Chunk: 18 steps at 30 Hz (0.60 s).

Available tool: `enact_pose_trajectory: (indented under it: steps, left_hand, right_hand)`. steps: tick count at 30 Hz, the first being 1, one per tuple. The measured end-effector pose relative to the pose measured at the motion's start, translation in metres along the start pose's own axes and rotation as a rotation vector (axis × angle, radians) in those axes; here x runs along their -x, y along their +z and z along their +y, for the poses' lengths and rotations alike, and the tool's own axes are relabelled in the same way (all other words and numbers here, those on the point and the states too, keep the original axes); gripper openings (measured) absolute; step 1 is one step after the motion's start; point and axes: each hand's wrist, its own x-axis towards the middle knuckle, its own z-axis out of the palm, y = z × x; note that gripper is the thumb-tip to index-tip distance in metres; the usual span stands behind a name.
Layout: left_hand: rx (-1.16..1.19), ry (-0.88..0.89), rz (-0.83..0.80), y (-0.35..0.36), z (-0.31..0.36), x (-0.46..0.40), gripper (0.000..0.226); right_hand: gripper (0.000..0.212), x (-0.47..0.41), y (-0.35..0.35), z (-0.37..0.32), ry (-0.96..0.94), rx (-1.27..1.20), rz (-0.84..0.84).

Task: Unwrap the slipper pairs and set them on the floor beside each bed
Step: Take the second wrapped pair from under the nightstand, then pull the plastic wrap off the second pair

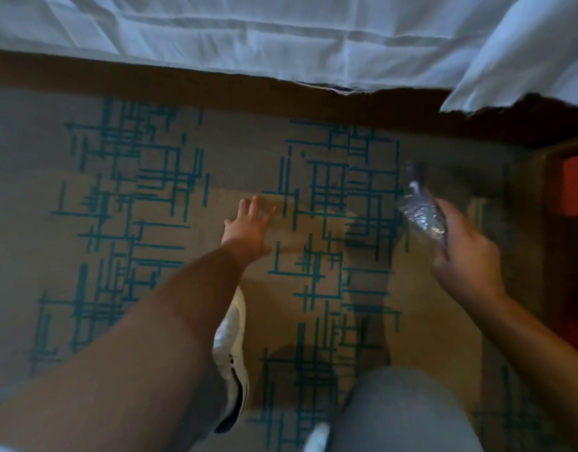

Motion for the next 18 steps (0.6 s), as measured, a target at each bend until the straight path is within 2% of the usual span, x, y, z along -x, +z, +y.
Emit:
enact_pose_trajectory:
  steps: [3, 5, 6, 8, 10, 13, 15, 18]
  left_hand:
    - [-0.099, 0.201, -0.191, -0.062, -0.016, -0.02, 0.089]
    - [-0.115, 0.282, -0.203, -0.095, -0.02, -0.021, 0.09]
    - [-0.137, 0.305, -0.132, -0.107, -0.022, -0.014, 0.087]
    - [-0.13, 0.367, 0.111, -0.12, -0.027, 0.01, 0.069]
    - [-0.026, 0.462, 0.344, -0.122, -0.024, 0.036, 0.06]
    - [0.167, 0.539, 0.46, -0.133, 0.0, 0.071, 0.083]
    - [0.323, 0.547, 0.546, -0.145, 0.02, 0.091, 0.099]
    - [0.506, 0.581, 0.703, -0.16, 0.037, 0.116, 0.106]
  right_hand:
    - [0.061, -0.017, 0.002, -0.026, -0.205, -0.139, -0.054]
    - [0.058, -0.031, 0.007, -0.035, -0.291, -0.227, -0.095]
    - [0.055, -0.039, 0.008, -0.039, -0.302, -0.266, -0.129]
    - [0.051, -0.051, 0.007, -0.046, -0.262, -0.328, -0.207]
    - [0.047, -0.059, -0.001, -0.056, -0.227, -0.404, -0.228]
    - [0.042, -0.06, -0.022, -0.075, -0.239, -0.573, -0.185]
    - [0.036, -0.058, -0.039, -0.086, -0.266, -0.677, -0.214]
    - [0.03, -0.053, -0.061, -0.098, -0.293, -0.865, -0.254]
